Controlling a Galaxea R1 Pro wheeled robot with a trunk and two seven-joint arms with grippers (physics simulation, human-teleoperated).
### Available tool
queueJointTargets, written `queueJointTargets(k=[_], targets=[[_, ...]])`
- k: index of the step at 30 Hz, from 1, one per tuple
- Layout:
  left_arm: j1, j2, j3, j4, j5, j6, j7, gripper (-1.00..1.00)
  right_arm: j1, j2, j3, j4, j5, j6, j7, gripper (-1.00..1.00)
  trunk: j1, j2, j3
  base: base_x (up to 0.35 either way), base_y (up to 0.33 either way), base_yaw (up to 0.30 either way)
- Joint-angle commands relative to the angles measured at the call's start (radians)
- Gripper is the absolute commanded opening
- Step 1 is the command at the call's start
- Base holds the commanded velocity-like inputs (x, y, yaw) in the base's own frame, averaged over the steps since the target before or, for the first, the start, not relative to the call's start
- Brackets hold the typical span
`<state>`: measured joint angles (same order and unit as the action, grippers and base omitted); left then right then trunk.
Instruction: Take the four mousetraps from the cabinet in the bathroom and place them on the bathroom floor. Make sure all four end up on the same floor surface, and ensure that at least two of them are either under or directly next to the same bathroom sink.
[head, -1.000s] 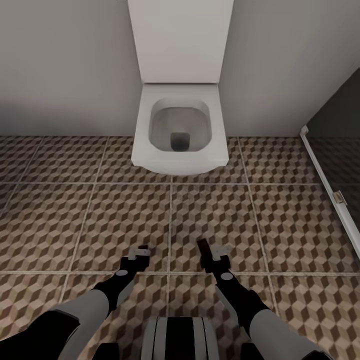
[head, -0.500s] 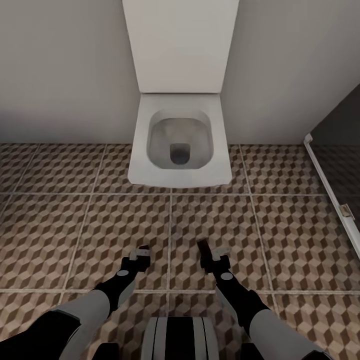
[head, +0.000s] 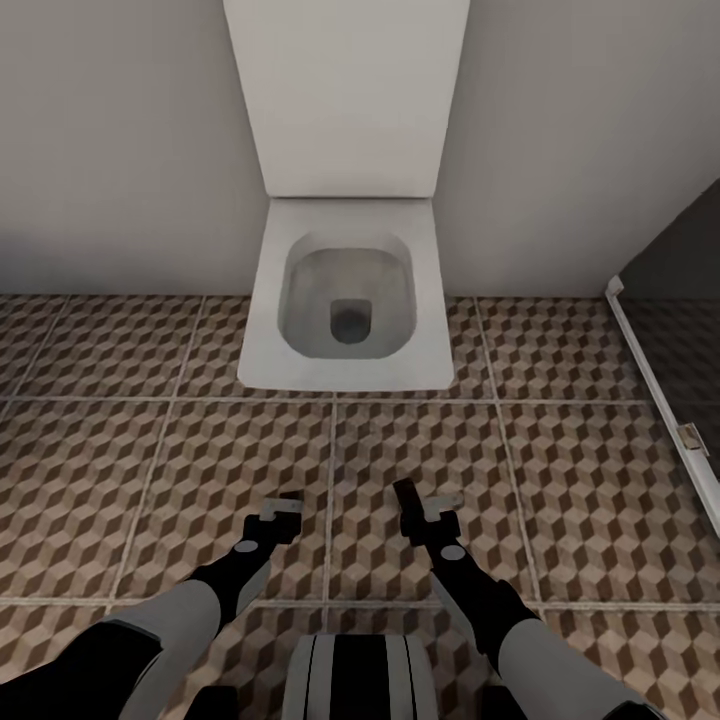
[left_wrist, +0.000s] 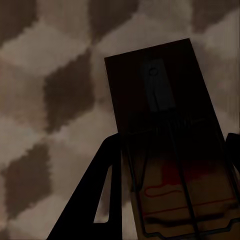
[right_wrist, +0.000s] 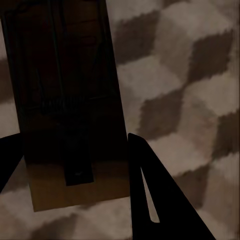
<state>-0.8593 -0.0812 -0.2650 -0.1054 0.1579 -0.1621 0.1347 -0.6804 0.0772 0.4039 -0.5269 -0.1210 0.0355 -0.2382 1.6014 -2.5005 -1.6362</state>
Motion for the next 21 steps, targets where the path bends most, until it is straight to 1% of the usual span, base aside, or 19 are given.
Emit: queueJointTargets(k=[1, 6, 9, 11, 15, 21], targets=[[-0.001, 0.000, -0.010, 0.001, 0.008, -0.004, 0.008, -1.00, -0.001, -0.001, 0.008, -0.001, -0.012, 0.003, -0.010, -1.00, 0.000, 0.000, 0.000, 0.025, -0.020, 0.000], [0.000, -0.003, -0.010, 0.001, 0.008, -0.004, 0.008, -1.00, -0.001, 0.009, 0.008, 0.015, 0.000, 0.004, -0.014, -1.00, 0.000, 0.000, 0.000, 0.009, -0.007, 0.000], [0.000, -0.008, -0.010, 0.001, 0.008, -0.004, 0.008, -1.00, -0.001, 0.023, 0.007, 0.055, 0.004, 0.006, -0.013, -1.00, 0.000, 0.000, 0.000, 0.002, -0.001, 0.000], [0.000, -0.012, -0.010, 0.001, 0.008, -0.004, 0.008, -1.00, -0.002, 0.039, 0.007, 0.072, 0.006, 0.008, -0.013, -1.00, 0.000, 0.000, 0.000, 0.000, 0.000, 0.000], [0.000, -0.012, -0.010, 0.001, 0.008, -0.004, 0.008, -1.00, -0.004, 0.044, 0.007, 0.075, 0.006, 0.008, -0.013, -1.00, 0.000, 0.000, 0.000, 0.000, 0.000, 0.000], [0.005, -0.012, -0.009, 0.001, 0.008, -0.004, 0.008, -1.00, -0.005, 0.044, 0.007, 0.074, 0.006, 0.005, -0.011, -1.00, 0.000, 0.000, 0.000, 0.000, 0.000, 0.000]])
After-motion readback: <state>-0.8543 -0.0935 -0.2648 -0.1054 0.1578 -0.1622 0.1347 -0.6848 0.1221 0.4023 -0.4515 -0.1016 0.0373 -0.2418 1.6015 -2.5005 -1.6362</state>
